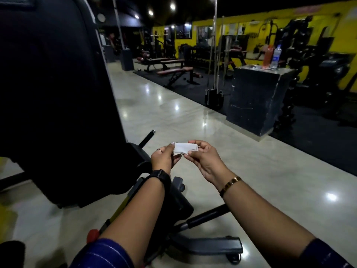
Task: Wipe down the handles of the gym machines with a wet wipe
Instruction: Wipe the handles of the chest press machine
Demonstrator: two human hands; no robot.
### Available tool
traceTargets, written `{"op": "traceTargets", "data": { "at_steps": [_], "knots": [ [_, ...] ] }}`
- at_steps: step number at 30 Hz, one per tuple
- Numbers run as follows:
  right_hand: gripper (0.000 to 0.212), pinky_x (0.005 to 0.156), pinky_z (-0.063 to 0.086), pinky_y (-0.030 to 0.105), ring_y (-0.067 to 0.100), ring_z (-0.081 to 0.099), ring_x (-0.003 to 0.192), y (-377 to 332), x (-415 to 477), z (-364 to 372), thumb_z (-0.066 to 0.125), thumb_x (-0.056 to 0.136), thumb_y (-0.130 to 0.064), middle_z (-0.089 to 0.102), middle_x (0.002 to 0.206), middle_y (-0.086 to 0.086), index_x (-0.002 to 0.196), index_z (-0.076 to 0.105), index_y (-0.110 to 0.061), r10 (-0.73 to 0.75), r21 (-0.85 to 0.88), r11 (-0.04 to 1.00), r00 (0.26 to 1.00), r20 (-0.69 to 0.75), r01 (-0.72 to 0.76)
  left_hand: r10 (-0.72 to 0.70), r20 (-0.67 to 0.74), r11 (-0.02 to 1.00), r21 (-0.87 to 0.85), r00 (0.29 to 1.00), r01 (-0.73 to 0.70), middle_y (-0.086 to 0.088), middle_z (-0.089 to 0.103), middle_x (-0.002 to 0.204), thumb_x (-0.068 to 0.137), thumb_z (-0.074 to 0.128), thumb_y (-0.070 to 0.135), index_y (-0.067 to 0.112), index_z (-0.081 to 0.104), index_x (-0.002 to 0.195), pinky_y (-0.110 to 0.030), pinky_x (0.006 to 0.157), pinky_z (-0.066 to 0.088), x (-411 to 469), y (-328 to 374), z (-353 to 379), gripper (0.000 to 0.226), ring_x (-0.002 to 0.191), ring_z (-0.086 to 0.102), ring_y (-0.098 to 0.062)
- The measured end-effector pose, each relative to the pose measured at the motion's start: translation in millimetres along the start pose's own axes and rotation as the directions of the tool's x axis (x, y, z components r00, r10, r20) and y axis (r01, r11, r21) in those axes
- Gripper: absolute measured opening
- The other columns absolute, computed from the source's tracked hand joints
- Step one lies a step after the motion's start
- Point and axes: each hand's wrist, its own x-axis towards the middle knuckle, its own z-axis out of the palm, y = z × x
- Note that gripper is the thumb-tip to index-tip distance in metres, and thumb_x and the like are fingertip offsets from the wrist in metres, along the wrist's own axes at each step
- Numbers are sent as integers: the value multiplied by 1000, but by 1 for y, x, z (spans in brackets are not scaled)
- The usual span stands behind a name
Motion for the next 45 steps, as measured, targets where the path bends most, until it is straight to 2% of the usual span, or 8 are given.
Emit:
{"op": "traceTargets", "data": {
  "at_steps": [7, 11, 14, 17, 23, 30, 37, 45],
  "knots": [
    [27, 63, 57, 21, 25, 65, 80, 1, 17, 42, 52, 83, 22, 62, 94, 19, 98, 56, 0, 25, 105, 994, 998, 63, -32, 173, -112, 985, 23, 979, -171, -6, 64, 72, 93, 63, 10, 10, 65, 78, -16, 57, 53, -7, 37, -13, 15, 65, 60, -13],
    [23, 67, 58, 21, 24, 66, 81, -3, 28, 61, 53, 86, 18, 63, 95, 18, 99, 57, 0, 39, 119, 991, 989, 141, -56, 187, -86, 974, -110, 979, -196, -4, 64, 86, 89, 62, -5, 8, 59, 106, -17, 65, 56, -7, 57, -14, 21, 76, 63, -15],
    [21, 66, 58, 22, 20, 68, 75, -15, 38, 67, 55, 87, 13, 63, 96, 17, 103, 58, -1, 64, 103, 991, 980, 186, -84, 238, -157, 960, -113, 959, -257, -10, 63, 92, 88, 60, -10, 4, 52, 123, -35, 82, 59, -6, 64, -8, 38, 87, 65, -27],
    [20, 64, 57, 21, 22, 67, 75, -25, 48, 74, 55, 87, 15, 63, 90, 17, 101, 57, 0, 87, 73, 992, 973, 213, -104, 270, -264, 943, -120, 926, -309, -23, 60, 107, 87, 60, -11, 9, 55, 108, -51, 87, 56, -6, 71, -4, 29, 97, 64, -40],
    [22, 66, 59, 23, 24, 65, 77, -36, 59, 94, 54, 86, 18, 61, 89, 16, 94, 53, -3, 127, 66, 985, 934, 334, -158, 357, -353, 907, -89, 865, -411, -12, 66, 83, 88, 59, -10, 11, 62, 81, -44, 89, 53, -11, 86, -1, 23, 82, 64, -27],
    [24, 62, 57, 20, 23, 64, 78, -36, 53, 117, 54, 87, 16, 59, 92, 17, 88, 48, -7, 188, 19, 974, 860, 474, -224, 411, -419, 885, -30, 810, -465, -5, 73, 86, 91, 59, -7, 6, 67, 106, -18, 69, 55, -37, 97, -7, 22, 77, 71, -10],
    [23, 64, 57, 20, 21, 63, 79, -3, 4, 149, 51, 88, 18, 60, 88, 15, 89, 51, -5, 292, -105, 947, 672, 680, -305, 465, -643, 792, -5, 609, -610, 4, 73, 74, 92, 50, -14, -1, 63, 113, -15, 64, 54, -97, 96, -49, 28, 68, 70, -4],
    [11, 63, 57, 21, 10, 66, 63, 45, -104, 194, 54, 93, 3, 62, 85, 13, 92, 51, -8, 429, -259, 856, 337, 838, -446, 478, -840, 680, 169, 256, -713, -3, 67, 91, 91, 50, -16, -4, 60, 121, -15, 73, 54, -208, 91, -100, 34, 79, 64, -9]
  ]
}}
